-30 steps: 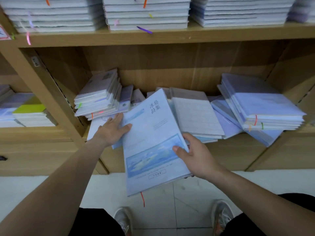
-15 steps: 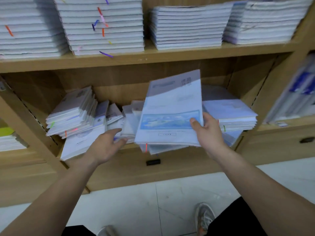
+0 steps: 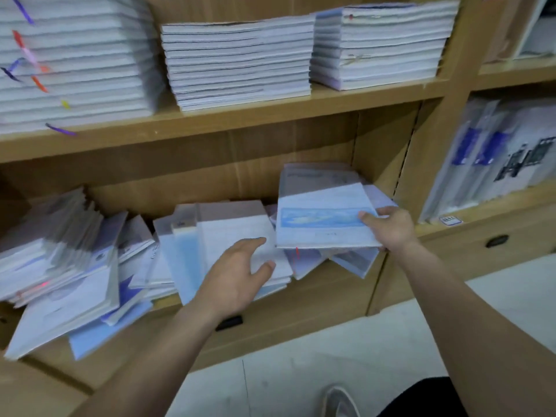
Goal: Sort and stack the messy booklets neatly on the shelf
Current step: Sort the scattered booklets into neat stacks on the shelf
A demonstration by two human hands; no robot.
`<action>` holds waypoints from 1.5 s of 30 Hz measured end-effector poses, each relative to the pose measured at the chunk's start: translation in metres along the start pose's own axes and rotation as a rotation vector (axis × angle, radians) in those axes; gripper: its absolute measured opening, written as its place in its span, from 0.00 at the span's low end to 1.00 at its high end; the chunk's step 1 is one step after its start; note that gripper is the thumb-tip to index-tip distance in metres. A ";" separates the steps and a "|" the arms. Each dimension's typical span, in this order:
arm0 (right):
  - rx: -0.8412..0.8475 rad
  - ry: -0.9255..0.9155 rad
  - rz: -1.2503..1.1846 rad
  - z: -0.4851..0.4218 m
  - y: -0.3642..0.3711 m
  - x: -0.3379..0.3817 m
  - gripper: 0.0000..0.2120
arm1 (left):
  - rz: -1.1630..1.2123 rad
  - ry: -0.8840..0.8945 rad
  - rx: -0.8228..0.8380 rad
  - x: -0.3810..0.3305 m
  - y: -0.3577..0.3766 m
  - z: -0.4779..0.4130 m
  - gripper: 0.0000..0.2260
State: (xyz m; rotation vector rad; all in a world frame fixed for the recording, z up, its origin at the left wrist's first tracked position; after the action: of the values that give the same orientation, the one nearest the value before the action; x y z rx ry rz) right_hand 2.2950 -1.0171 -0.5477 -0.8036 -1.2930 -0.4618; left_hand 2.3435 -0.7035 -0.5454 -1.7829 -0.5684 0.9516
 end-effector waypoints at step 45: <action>0.426 -0.749 0.594 0.072 0.078 0.024 0.15 | -0.270 -0.070 0.027 0.059 -0.013 0.030 0.21</action>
State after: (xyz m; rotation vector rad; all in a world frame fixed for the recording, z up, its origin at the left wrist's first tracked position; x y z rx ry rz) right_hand 2.3083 -0.9100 -0.5402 -0.9761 -1.6538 0.6346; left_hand 2.3538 -0.6386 -0.5598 -1.6049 -0.8147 0.8318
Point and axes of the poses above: each hand's wrist, its own z-axis away from the middle knuckle, its own y-axis out of the palm, x = y × z, the point moved 1 cm from there along -z, towards the middle knuckle, and after that the axes turned 9 degrees about -z, right-handed, at the moved point
